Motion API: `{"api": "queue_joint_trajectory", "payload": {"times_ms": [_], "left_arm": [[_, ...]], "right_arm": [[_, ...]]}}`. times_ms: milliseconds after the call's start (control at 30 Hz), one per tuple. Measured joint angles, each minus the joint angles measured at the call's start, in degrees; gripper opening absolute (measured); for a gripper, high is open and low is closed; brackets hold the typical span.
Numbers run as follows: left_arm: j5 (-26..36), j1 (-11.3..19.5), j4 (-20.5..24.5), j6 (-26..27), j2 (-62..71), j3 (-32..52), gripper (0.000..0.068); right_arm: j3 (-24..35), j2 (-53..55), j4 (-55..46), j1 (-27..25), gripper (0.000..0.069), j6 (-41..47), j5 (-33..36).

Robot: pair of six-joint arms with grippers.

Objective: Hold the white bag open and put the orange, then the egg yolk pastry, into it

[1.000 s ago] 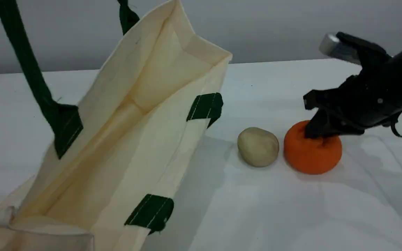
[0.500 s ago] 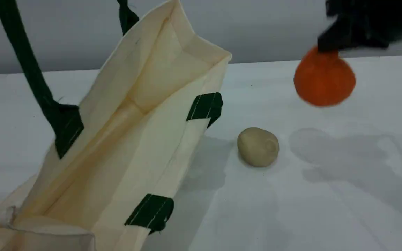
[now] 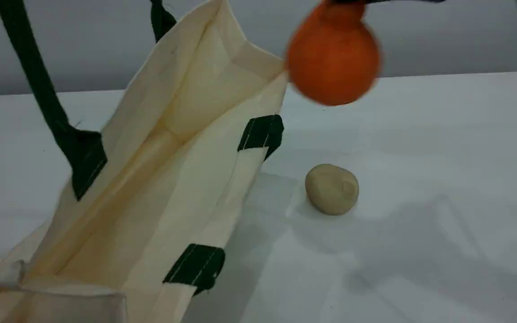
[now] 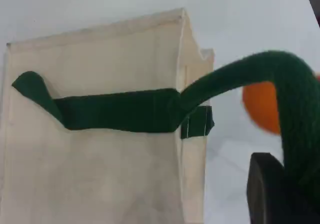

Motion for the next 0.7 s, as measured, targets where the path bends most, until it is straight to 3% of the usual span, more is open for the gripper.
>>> {"api": "queue_joint_trajectory", "payload": {"times_ms": [300,700], "left_arm": [[1.0,0.0,-2.9,1.2,0.0,0.0,0.0068],[1.6,0.0,-6.2,1.7,0.0,0.0,0.0068]], "right_arm": [[-0.3,0.0,1.9,11.7,0.0033,-0.1,-7.0],[-0.3,4.5,2.8,14.4,0.0033,-0.8,-5.8]]}}
